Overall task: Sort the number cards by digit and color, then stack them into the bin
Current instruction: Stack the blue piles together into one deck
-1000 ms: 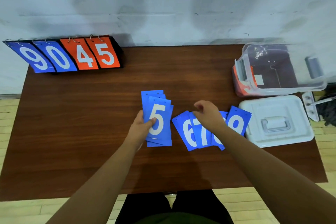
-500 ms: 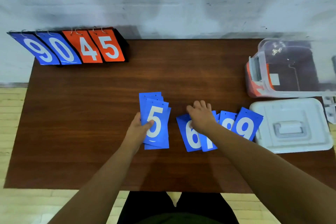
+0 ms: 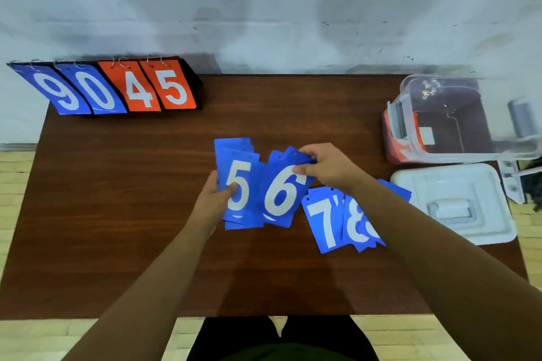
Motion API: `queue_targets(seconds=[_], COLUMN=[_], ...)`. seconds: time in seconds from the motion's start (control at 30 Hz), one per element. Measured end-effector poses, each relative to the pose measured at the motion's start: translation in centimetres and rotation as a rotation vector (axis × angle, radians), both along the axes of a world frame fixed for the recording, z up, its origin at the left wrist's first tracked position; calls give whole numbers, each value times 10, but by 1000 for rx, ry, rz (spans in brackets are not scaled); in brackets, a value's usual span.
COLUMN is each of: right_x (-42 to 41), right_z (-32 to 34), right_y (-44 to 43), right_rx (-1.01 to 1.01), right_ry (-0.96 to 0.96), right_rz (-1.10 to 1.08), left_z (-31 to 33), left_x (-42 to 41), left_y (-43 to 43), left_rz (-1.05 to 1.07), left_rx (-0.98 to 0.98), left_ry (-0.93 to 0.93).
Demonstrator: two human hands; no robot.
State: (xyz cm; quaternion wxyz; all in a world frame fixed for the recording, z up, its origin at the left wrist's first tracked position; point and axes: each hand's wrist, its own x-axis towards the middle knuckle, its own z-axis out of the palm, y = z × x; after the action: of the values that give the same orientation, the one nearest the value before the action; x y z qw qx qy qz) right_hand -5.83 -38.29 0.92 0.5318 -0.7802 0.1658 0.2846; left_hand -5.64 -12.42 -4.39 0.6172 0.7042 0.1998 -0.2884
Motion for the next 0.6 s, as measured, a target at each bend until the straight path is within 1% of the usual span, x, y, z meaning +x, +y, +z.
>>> queue_targets(seconds=[0.1, 0.17, 0.27, 0.33, 0.37, 0.4, 0.5, 0.53, 0.6], right_x=[-3, -10, -22, -30, -35, -41, -60, -66, -72], right_z=[-1, -9, -16, -20, -25, -31, -54, -61, -75], right_y=[12, 18, 18, 6, -3, -13, -32, -32, -26], right_rx=[-86, -161, -159, -184, -252, -350, -597, -676, -844], right_ry=[-29, -69, -122, -147, -152, -142, -63, -47, -56], right_rz=[-68, -99, -176, -258, -249, -175, 240, 347, 488], left_z=[15, 21, 22, 15, 11, 8, 2, 2, 0], left_x=[0, -3, -12, -17, -18, -20, -24, -25, -28], left_y=[-18, -30, -42, -43, -42, -39, -32, -30, -27], left_rz=[-112, -178, -290, -253, -205, -158, -120, -123, -115], left_rx=[-154, -222, -187, -142, -117, -94, -47, -38, -25], left_ry=[90, 104, 43, 20, 21, 29, 50, 54, 61])
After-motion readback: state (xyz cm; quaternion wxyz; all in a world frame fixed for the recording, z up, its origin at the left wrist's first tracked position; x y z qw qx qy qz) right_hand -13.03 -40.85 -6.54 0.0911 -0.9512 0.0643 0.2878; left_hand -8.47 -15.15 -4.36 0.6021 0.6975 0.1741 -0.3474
